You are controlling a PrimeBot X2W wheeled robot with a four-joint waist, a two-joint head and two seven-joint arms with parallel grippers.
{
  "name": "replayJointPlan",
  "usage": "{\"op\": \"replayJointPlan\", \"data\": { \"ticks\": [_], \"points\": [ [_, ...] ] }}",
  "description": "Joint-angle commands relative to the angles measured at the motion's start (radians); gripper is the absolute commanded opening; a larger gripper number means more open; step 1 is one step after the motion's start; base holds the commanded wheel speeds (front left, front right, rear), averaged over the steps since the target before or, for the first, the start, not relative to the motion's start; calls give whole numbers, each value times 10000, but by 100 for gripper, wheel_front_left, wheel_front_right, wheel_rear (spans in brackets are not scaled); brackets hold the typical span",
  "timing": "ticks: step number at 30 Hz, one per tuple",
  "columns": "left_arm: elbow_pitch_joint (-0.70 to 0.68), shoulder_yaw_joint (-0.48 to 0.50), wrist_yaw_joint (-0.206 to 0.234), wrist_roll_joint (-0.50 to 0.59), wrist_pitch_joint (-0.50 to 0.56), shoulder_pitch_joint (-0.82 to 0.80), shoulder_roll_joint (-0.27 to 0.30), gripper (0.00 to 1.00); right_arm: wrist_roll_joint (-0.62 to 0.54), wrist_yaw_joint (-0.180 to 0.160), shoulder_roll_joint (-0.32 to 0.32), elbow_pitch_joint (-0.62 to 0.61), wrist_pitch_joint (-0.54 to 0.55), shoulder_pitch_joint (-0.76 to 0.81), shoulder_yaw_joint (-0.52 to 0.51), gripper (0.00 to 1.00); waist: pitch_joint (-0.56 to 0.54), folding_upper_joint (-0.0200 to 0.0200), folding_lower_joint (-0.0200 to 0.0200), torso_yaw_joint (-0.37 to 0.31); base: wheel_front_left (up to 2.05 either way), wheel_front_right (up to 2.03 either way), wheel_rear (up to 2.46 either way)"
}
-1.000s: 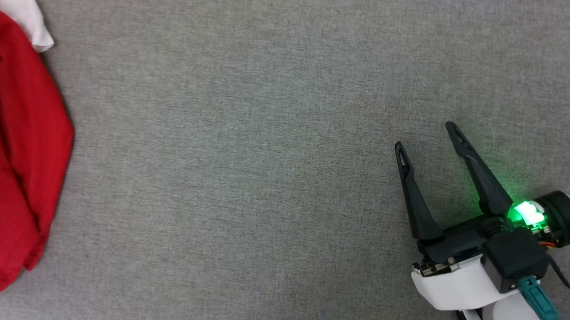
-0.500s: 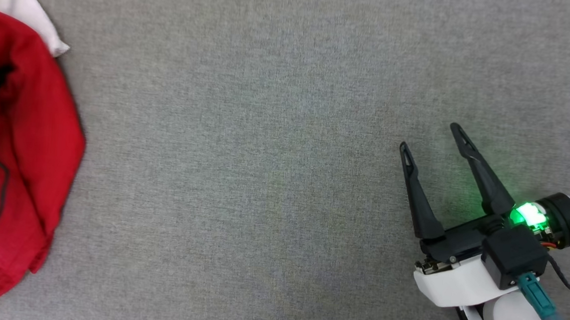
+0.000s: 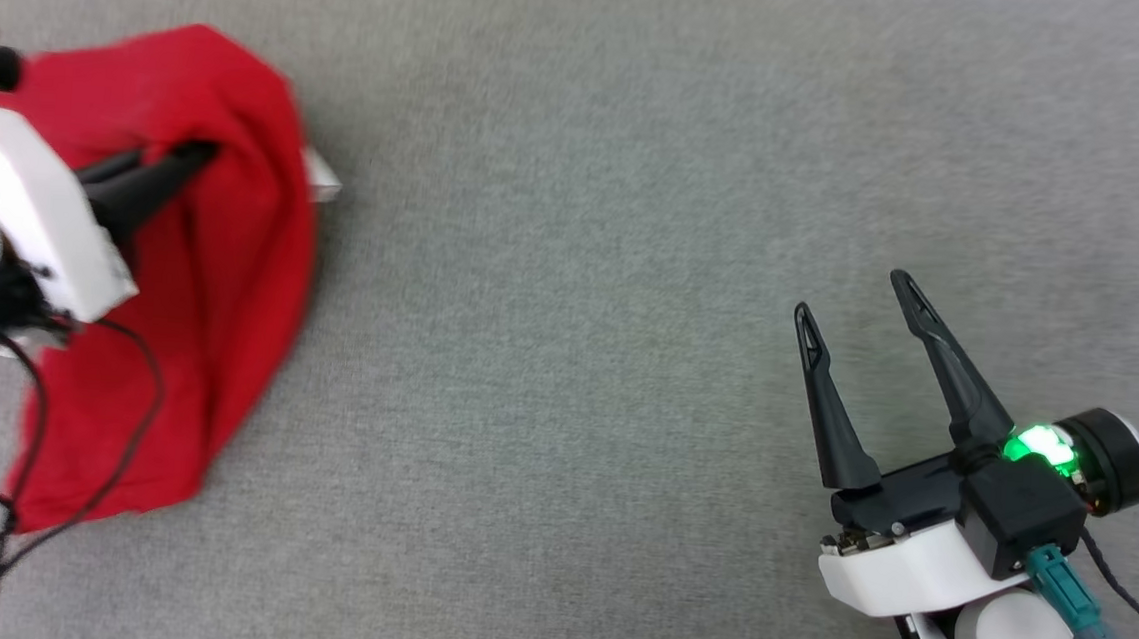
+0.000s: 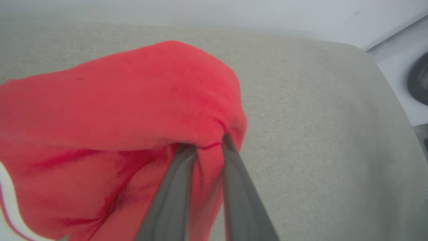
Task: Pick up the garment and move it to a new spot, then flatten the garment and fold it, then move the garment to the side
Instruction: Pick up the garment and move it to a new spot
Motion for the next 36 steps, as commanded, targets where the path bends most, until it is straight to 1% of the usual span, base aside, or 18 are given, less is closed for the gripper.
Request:
{"op": "replayJointPlan", "data": {
  "ticks": [1, 4, 6, 8, 11, 14, 18, 21, 23, 24, 27, 30, 32, 33, 34, 36],
  "points": [
    [-303, -128, -18, -81, -195, 192, -194, 0, 46, -7, 80, 19, -17, 146, -38, 100, -547, 0, 0, -325, 0, 0, 0],
    [-729, -511, -18, 89, -418, 285, -560, 0, 104, -5, 125, 51, -17, 227, -104, 100, -872, 0, 0, -585, 0, 0, 0],
    [-978, -824, -9, 239, -510, 329, -929, 0, 136, -7, 150, 30, -17, 272, -189, 100, -1027, 0, 0, -777, 0, 0, 0],
    [-1191, -1138, 76, 374, -613, 321, -1374, 0, 138, -7, 175, -16, -17, 296, -274, 100, -1136, 0, 0, -994, 0, 0, 0],
    [-1467, -1599, 289, 551, -768, 303, -2186, 0, 180, -5, 209, -101, -19, 307, -405, 100, -1226, 0, 0, -1321, 0, 0, 0],
    [-1567, -2036, 567, 749, -885, 63, -3009, 0, 217, -5, 231, -205, -17, 301, -504, 100, -1197, 0, 0, -1655, 0, 0, 0],
    [-1052, -2778, 771, 1439, -1075, -329, -3960, 0, 275, -7, 248, -309, -19, 189, -555, 100, -1002, 0, 0, -2124, 0, 0, 0],
    [-366, -3130, 757, 1775, -1449, -506, -4623, 0, 453, -7, 249, -368, -19, 133, -583, 100, -887, 0, 0, -2433, 0, 0, 0],
    [201, -3417, 723, 2037, -1681, -510, -4935, 0, 597, -7, 251, -381, -19, 129, -625, 100, -847, 0, 0, -2604, 0, 0, 0],
    [715, -3682, 669, 2325, -1928, -472, -5161, 100, 674, -7, 252, -358, -19, 108, -594, 100, -838, 0, 0, -2733, 0, 0, 0],
    [1326, -3991, 479, 2716, -2390, -418, -5302, 100, 762, -5, 252, -328, -19, 152, -597, 100, -890, 0, 0, -2795, 0, 0, 0],
    [1657, -3911, 318, 2779, -3147, -318, -5379, 100, 780, -7, 251, -282, -19, 311, -683, 100, -1060, 0, 0, -2718, 0, 0, 0],
    [1777, -3888, 236, 2984, -3674, -368, -5245, 100, 713, -7, 249, -248, -19, 436, -781, 100, -1225, 0, 0, -2585, 0, 0, 0],
    [1777, -3888, 236, 2984, -3674, -368, -5245, 100, 713, -7, 249, -248, -19, 436, -781, 100, -1225, 0, 0, -2585, 0, 0, 0],
    [1863, -3817, 174, 3189, -4183, -433, -5034, 100, 622, -5, 250, -220, -19, 495, -829, 100, -1414, 0, 0, -2420, 0, 0, 0],
    [1819, -3734, 135, 3341, -4723, -460, -4858, 100, 517, -7, 248, -182, -19, 546, -874, 100, -1635, 0, 0, -2223, 0, 0, 0]
  ]
}}
